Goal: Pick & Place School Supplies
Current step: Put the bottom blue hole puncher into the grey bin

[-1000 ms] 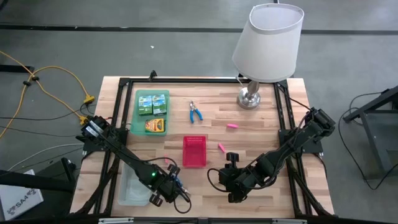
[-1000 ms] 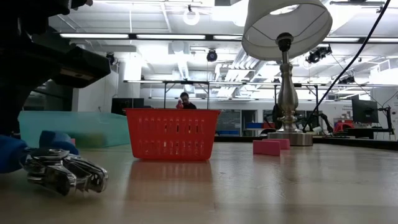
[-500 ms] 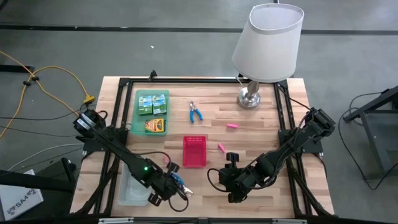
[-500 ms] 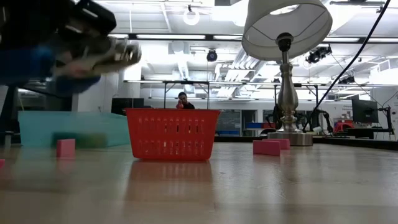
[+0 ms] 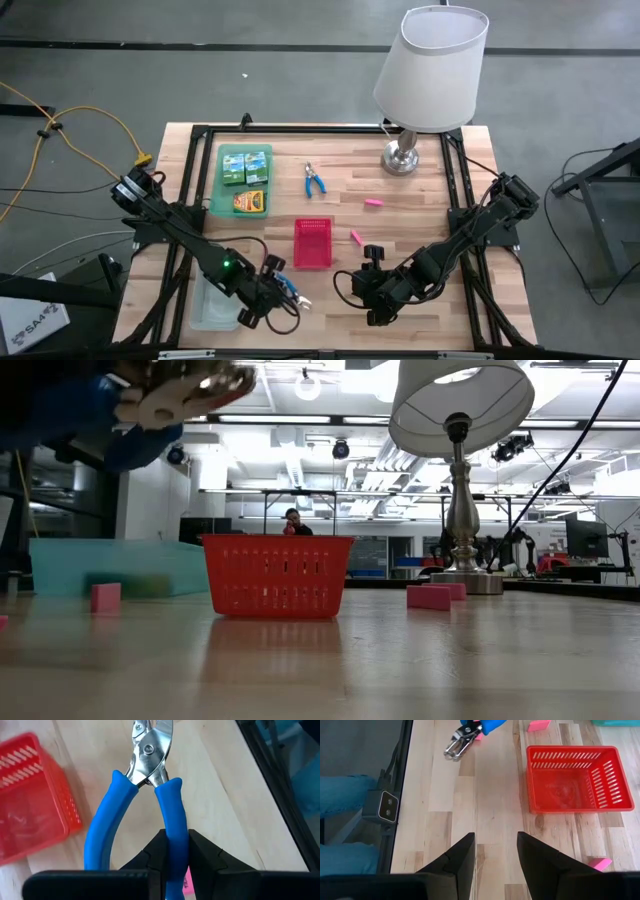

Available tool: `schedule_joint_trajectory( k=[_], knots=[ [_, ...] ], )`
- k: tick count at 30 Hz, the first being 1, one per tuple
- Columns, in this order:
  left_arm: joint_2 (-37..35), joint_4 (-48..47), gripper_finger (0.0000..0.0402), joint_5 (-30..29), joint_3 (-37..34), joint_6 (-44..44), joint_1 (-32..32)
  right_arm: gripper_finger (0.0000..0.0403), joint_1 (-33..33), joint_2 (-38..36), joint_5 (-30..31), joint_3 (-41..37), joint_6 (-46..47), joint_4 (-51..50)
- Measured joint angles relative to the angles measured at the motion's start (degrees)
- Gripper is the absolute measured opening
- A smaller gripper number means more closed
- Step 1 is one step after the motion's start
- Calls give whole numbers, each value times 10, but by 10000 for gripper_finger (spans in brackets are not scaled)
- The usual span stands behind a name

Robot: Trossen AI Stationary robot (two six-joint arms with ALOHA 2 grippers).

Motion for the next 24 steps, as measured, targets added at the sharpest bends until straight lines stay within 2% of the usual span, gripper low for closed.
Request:
schedule_joint_trajectory(
  k=[12,24],
  knots=[
    [-8,-77,47,8,0,-32,-39,138,0,0,0,0,-2,0],
    [-121,-156,47,8,0,-61,-90,138,-1,0,5,0,2,20]
  ],
)
